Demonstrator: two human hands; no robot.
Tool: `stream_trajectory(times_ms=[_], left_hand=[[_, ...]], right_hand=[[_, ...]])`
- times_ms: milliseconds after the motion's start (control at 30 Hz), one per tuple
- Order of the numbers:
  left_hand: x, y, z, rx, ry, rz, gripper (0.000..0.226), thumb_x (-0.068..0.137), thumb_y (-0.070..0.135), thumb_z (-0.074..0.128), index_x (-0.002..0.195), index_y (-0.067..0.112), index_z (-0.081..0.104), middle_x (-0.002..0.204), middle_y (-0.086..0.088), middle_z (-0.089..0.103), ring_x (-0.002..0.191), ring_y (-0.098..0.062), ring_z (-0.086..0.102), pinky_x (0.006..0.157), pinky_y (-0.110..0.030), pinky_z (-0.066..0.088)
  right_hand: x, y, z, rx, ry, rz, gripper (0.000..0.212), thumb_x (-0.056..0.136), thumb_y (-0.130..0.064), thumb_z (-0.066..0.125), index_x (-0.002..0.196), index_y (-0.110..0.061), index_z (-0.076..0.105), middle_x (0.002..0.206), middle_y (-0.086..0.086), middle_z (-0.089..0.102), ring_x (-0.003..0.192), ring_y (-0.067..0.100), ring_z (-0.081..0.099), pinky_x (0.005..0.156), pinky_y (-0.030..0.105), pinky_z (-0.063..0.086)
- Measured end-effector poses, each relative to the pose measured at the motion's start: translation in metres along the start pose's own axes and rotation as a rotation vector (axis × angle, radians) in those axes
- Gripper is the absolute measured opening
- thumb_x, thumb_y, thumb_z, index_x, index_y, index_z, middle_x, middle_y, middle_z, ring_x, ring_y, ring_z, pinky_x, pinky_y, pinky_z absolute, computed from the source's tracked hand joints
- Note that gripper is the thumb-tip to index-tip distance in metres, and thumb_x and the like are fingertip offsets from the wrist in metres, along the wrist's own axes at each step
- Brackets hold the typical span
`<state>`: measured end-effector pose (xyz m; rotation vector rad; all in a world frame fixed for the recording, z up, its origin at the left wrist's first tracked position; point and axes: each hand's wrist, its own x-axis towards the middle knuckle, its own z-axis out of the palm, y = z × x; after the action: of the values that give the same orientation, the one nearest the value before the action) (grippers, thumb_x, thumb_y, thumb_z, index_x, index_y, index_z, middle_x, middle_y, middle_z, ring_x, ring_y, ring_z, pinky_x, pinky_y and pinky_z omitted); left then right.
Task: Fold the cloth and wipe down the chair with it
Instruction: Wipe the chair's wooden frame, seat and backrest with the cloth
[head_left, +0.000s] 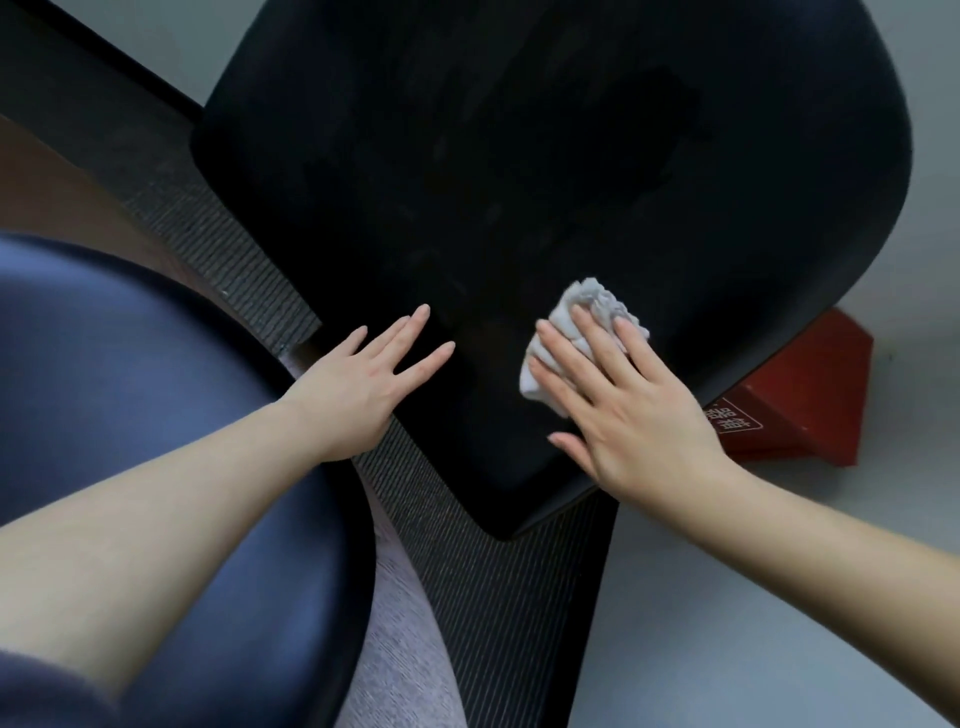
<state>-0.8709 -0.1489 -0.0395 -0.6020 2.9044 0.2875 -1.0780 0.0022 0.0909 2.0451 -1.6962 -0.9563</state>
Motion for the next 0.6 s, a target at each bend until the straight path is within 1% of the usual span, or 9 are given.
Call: stream_trajectory(times_ms=[33,100,167,233,367,467,533,600], left_hand=[[0.002,0.001,-0.001,-0.007,-0.01,0.0,0.091,0.092,0.008,0.038,0.143,0.03,-0.033,0.152,-0.014,-0.039,0.151,-0.026,-0.011,0.121,-0.043,0.011],[0.004,0.002,-0.002,-0.014,-0.038,-0.004,0.091,0.093,0.007,0.038,0.142,0.03,-0.034,0.149,-0.014,-0.041,0.151,-0.026,-0.011,0.121,-0.044,0.011],[0.005,0.003,-0.002,-0.016,-0.049,-0.008,0.091,0.093,0.007,0.039,0.143,0.03,-0.033,0.15,-0.014,-0.041,0.151,-0.026,-0.011,0.121,-0.044,0.013],[0.005,0.004,-0.003,-0.022,-0.062,-0.008,0.092,0.092,0.005,0.04,0.146,0.029,-0.03,0.153,-0.014,-0.039,0.151,-0.026,-0.012,0.12,-0.044,0.015],[0.004,0.003,-0.007,-0.047,-0.079,-0.007,0.09,0.092,0.005,0.038,0.148,0.03,-0.028,0.155,-0.014,-0.036,0.151,-0.026,-0.013,0.121,-0.043,0.012],[0.001,-0.001,-0.01,-0.045,-0.077,0.007,0.09,0.093,0.009,0.039,0.145,0.032,-0.031,0.155,-0.012,-0.036,0.151,-0.026,-0.013,0.121,-0.042,0.01],[0.001,-0.007,-0.007,-0.025,-0.075,0.023,0.089,0.095,0.013,0.039,0.146,0.032,-0.03,0.154,-0.012,-0.038,0.151,-0.026,-0.013,0.122,-0.042,0.008],[0.001,-0.017,0.0,-0.012,-0.066,-0.003,0.088,0.095,0.016,0.04,0.147,0.032,-0.03,0.152,-0.013,-0.04,0.151,-0.026,-0.013,0.122,-0.042,0.008]], right_hand=[[-0.003,0.004,0.0,-0.006,0.009,0.0,0.067,0.096,-0.051,0.032,0.15,-0.011,0.029,0.16,0.015,0.011,0.147,0.038,0.004,0.119,0.052,0.008],[0.02,0.01,-0.005,0.004,0.039,0.038,0.067,0.095,-0.052,0.036,0.149,-0.012,0.032,0.159,0.014,0.014,0.147,0.038,0.007,0.118,0.052,0.008],[0.051,0.013,-0.012,-0.008,0.049,0.085,0.069,0.095,-0.055,0.034,0.15,-0.013,0.028,0.16,0.013,0.012,0.147,0.037,0.005,0.119,0.052,0.006],[0.054,0.016,-0.01,-0.032,0.032,0.09,0.071,0.096,-0.056,0.031,0.152,-0.013,0.021,0.161,0.013,0.007,0.147,0.037,0.001,0.119,0.052,0.005],[-0.007,0.013,-0.002,0.008,0.007,0.005,0.071,0.094,-0.053,0.037,0.151,-0.01,0.027,0.16,0.015,0.01,0.147,0.039,0.003,0.119,0.053,0.007],[0.006,0.015,-0.003,-0.002,-0.013,-0.05,0.069,0.095,-0.053,0.032,0.151,-0.013,0.027,0.16,0.014,0.009,0.147,0.039,0.002,0.119,0.052,0.005],[0.041,0.012,-0.007,-0.007,-0.022,-0.073,0.071,0.095,-0.056,0.028,0.153,-0.016,0.021,0.161,0.013,0.002,0.147,0.038,-0.003,0.119,0.052,0.002],[0.079,0.006,-0.006,-0.045,0.018,-0.109,0.071,0.095,-0.058,0.021,0.154,-0.019,0.01,0.16,0.012,-0.007,0.146,0.038,-0.01,0.119,0.052,-0.001]])
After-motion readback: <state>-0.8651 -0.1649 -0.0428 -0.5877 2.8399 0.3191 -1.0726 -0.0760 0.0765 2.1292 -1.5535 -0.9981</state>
